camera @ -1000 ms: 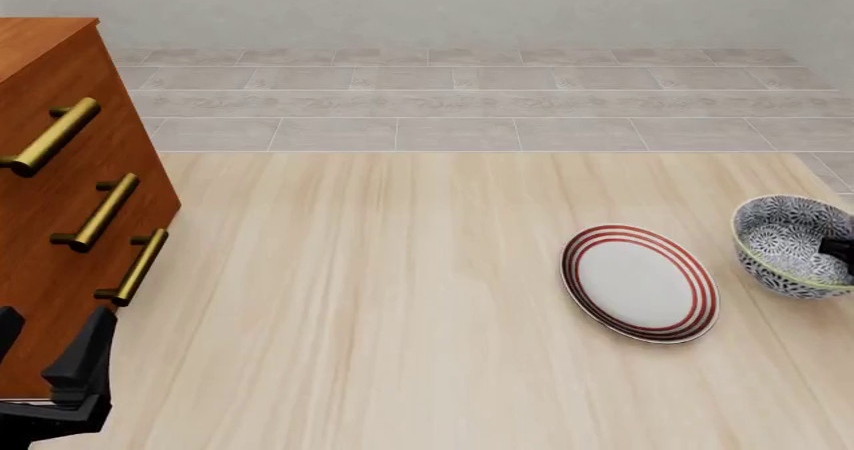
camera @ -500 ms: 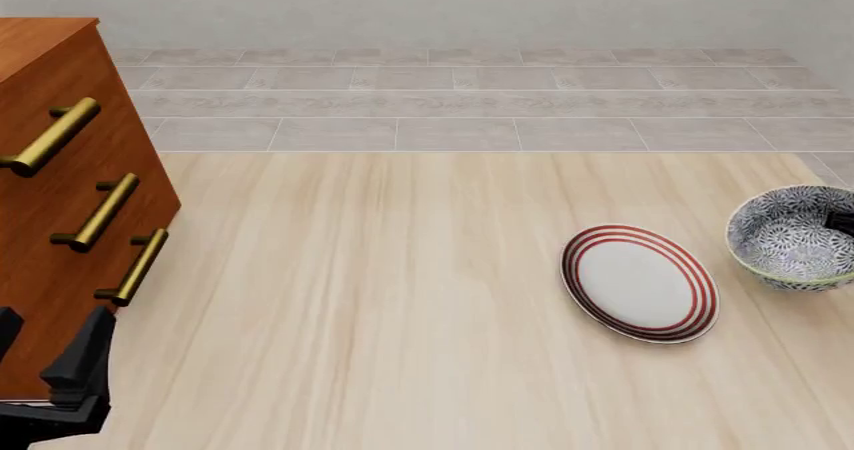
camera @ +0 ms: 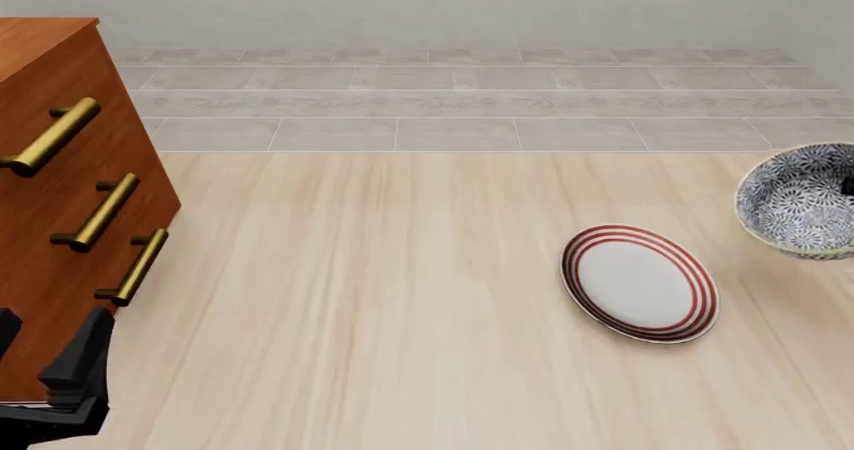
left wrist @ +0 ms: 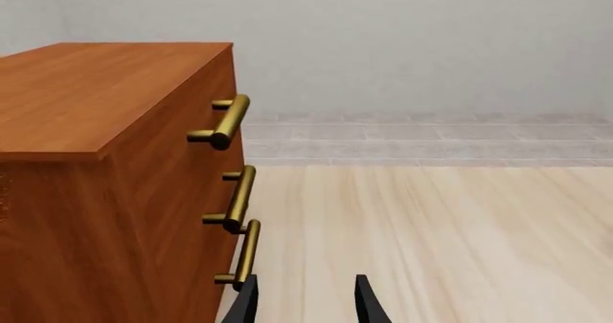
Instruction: Put the bowl on top of the cabinet.
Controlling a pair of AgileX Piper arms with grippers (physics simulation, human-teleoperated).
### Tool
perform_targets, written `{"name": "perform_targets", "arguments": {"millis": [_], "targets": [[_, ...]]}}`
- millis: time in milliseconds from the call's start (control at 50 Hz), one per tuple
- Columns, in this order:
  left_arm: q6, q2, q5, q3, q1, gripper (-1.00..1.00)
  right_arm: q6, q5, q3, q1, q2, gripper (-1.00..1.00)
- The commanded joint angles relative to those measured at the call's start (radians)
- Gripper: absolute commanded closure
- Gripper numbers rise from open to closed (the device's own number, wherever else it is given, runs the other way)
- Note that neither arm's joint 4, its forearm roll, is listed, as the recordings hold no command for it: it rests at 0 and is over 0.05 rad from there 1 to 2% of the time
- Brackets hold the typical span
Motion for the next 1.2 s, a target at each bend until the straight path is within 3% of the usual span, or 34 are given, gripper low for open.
{"name": "perform_targets", "arguments": {"millis": [20, 240, 280, 400, 480, 540, 1200], "targets": [[-0.002, -0.004, 0.001, 0.000, 0.001, -1.00, 0.014, 0.019, -0.012, 0.038, -0.080, 1.00], [-0.003, -0.007, 0.004, 0.000, 0.001, -1.00, 0.010, 0.031, -0.007, 0.095, -0.144, 1.00], [-0.003, -0.008, 0.004, 0.000, 0.002, -1.00, 0.039, 0.043, -0.010, 0.130, -0.159, 1.00], [-0.005, -0.016, 0.011, 0.000, 0.002, -1.00, 0.043, 0.063, -0.011, 0.168, -0.207, 1.00], [-0.006, -0.020, 0.015, 0.000, 0.001, -1.00, 0.083, 0.083, -0.017, 0.230, -0.227, 1.00], [-0.007, -0.020, 0.014, 0.000, 0.001, -1.00, 0.059, 0.083, -0.017, 0.233, -0.238, 1.00], [-0.018, -0.041, 0.021, -0.001, -0.002, -1.00, 0.028, 0.160, -0.044, 0.448, -0.363, 1.00]]}}
